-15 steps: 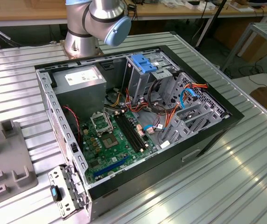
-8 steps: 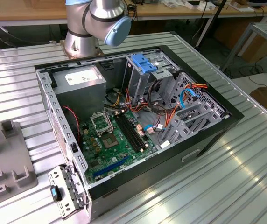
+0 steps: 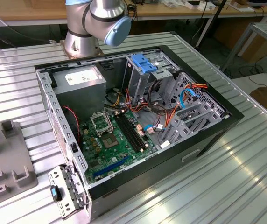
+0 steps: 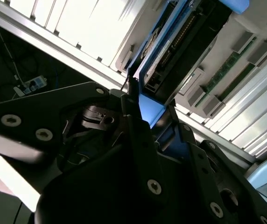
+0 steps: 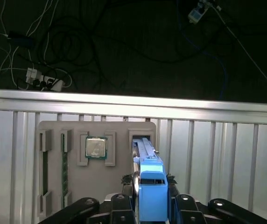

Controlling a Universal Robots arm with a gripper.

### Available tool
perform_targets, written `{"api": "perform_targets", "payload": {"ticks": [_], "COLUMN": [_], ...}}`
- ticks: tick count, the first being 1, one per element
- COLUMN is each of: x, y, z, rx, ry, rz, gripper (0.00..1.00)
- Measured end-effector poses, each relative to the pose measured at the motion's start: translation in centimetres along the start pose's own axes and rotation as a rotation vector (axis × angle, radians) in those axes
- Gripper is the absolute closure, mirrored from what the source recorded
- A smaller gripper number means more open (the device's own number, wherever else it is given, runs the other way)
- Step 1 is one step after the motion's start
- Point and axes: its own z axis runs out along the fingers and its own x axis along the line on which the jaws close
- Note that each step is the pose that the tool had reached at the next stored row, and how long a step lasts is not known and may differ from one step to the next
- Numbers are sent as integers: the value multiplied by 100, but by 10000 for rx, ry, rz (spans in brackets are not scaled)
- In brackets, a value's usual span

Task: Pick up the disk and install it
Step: 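Pick up the disk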

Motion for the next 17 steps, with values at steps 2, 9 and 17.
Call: {"api": "perform_targets", "payload": {"ticks": [2, 9, 17], "x": [0, 3, 6], "y": [-1, -5, -10], "z": [-93, -764, -1450], "rx": [1, 9, 62], "ry": [9, 47, 49], "rz": [0, 0, 0], "gripper": [64, 64, 64]}}
